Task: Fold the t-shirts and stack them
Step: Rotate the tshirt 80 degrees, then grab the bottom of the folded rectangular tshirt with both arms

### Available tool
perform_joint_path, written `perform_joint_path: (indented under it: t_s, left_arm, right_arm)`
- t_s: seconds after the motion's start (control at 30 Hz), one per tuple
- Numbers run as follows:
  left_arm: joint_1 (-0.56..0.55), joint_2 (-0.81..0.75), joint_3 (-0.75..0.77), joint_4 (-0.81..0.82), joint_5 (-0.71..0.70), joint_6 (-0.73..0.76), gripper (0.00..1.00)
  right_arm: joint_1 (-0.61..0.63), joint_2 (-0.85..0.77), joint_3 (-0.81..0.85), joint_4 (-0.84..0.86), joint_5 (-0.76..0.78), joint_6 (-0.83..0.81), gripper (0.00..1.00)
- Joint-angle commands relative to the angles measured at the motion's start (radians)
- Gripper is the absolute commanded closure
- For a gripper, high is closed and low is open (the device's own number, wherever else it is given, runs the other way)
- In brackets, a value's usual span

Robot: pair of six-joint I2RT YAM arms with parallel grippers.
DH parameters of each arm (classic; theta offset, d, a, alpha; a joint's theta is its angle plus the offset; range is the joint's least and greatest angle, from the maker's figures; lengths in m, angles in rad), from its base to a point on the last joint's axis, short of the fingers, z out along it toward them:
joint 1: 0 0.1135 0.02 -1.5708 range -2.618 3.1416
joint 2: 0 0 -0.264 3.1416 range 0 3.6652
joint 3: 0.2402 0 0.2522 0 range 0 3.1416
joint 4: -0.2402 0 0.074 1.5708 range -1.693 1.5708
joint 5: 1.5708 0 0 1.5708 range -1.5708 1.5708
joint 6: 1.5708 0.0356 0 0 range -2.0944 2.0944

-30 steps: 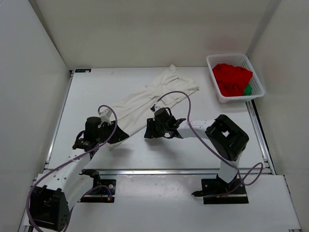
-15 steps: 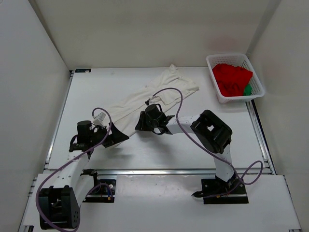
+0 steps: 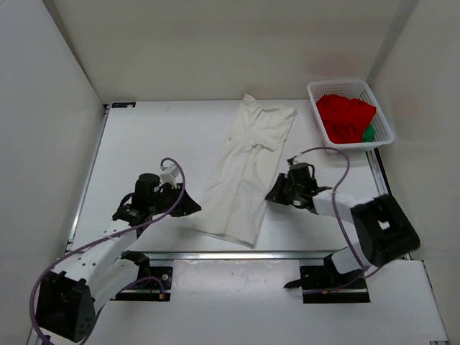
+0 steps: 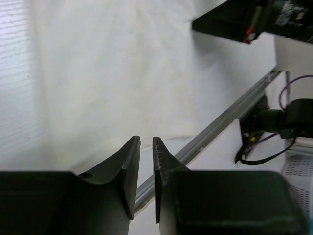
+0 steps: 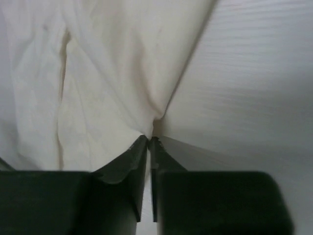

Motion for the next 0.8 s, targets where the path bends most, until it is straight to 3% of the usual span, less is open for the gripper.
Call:
perform_joint_path:
  t_s: [0.0,0.1,0.2,0.37,0.53,0.77]
  left_arm:
    - [-0.122,0.019,0.045,-0.037,-0.245,0.005,0.72]
    - [-0.176,0.061,0.051,-0.074,-0.319,0.026,0.60]
    - [-0.243,0.124,0.045,-0.094,-0.361,0.031,0.47]
    - [-0.335,0.203,-0.007,-0.028,-0.349,-0.004,0.34]
    - [-0.370,0.254,-0.017,0.013,-0.322,-0.030,0.34]
    - [-0.417,0.326,-0.021,0.047,-0.309,-0.043,0.35]
  right_arm:
    - [-0.128,-0.165,-0.076,-0.137,-0.085,-0.147,0.87]
    - [-0.154,-0.326,-0.117,-0.261,-0.027,-0.195,0.68]
    - [-0.134,-0.489,-0.167,-0.353,0.005,-0.169,0.64]
    - [0.020,-0.699,-0.269,-0.499,0.051,-0.045,0.62]
    - [0.163,-0.860,-0.356,-0.578,0.068,0.113,0.63]
    - [0.231,-0.848,-0.424,-0.457,-0.002,0.183,0.62]
